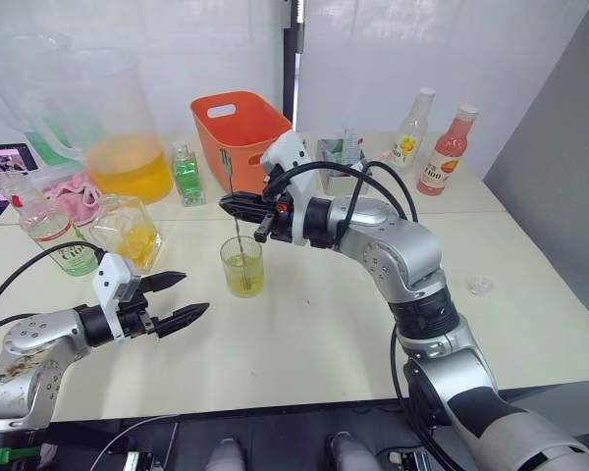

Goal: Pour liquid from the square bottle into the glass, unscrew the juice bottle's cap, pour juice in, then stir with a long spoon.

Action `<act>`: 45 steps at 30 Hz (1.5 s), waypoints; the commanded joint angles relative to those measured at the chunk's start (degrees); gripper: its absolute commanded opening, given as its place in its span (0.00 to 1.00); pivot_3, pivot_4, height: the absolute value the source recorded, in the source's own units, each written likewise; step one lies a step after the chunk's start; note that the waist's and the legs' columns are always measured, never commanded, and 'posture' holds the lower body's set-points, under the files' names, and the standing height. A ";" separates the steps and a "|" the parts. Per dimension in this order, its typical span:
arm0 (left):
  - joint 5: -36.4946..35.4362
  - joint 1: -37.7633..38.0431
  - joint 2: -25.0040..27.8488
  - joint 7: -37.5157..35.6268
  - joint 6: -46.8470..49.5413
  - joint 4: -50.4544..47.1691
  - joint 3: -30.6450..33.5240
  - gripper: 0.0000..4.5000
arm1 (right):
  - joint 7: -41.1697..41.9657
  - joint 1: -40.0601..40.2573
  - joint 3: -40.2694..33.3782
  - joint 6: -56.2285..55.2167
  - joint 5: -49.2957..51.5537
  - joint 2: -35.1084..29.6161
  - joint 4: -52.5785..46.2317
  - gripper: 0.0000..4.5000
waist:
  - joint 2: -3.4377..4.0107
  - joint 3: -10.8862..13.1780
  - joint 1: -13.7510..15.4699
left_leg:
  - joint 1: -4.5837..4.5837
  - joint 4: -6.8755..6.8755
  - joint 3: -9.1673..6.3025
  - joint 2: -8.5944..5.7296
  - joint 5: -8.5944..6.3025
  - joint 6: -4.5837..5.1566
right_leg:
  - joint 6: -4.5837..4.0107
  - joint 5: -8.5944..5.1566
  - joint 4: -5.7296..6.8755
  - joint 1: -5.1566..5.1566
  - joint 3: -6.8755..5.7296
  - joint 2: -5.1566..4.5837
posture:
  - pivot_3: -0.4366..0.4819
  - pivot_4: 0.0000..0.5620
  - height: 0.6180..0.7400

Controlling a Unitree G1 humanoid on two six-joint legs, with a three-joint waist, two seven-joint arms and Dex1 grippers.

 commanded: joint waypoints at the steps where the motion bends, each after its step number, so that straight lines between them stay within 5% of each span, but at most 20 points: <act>1: -0.39 -0.64 0.17 -0.43 -0.96 -0.51 0.47 1.00 | -0.19 -1.27 -0.13 -3.14 -1.16 0.28 -0.50 0.00 | 0.00 0.00 -0.01 | 0.00 0.00 0.00 0.00 0.00 0.00 | 0.00 0.00 0.00 0.00 0.00 0.00 | 0.48 0.27 0.69; 9: -0.18 -0.61 0.06 -0.71 -1.25 -0.42 0.19 1.00 | -2.20 -2.23 -1.02 -13.83 -4.19 4.65 5.25 0.00 | 0.00 0.00 -0.02 | 0.00 0.00 0.00 0.00 0.00 0.00 | 0.00 0.00 0.01 0.00 0.00 0.01 | 0.48 0.27 0.69; 35: 0.42 -2.97 -1.99 -0.29 -4.34 2.09 -0.30 1.00 | -0.81 -5.56 -9.27 2.52 8.24 0.04 -3.28 0.00 | 0.00 0.00 0.08 | 0.00 0.02 -0.01 0.02 0.00 0.00 | 0.00 0.00 0.02 0.01 0.00 0.03 | 0.48 0.27 0.69; 45: 0.64 -2.98 -2.51 0.48 -4.11 1.18 -0.68 1.00 | 0.73 -5.49 -6.36 2.35 5.46 -4.12 -2.67 0.00 | -0.01 0.00 0.06 | 0.00 0.02 -0.01 0.02 0.00 0.01 | 0.00 0.00 0.02 0.01 0.00 0.03 | 0.48 0.27 0.69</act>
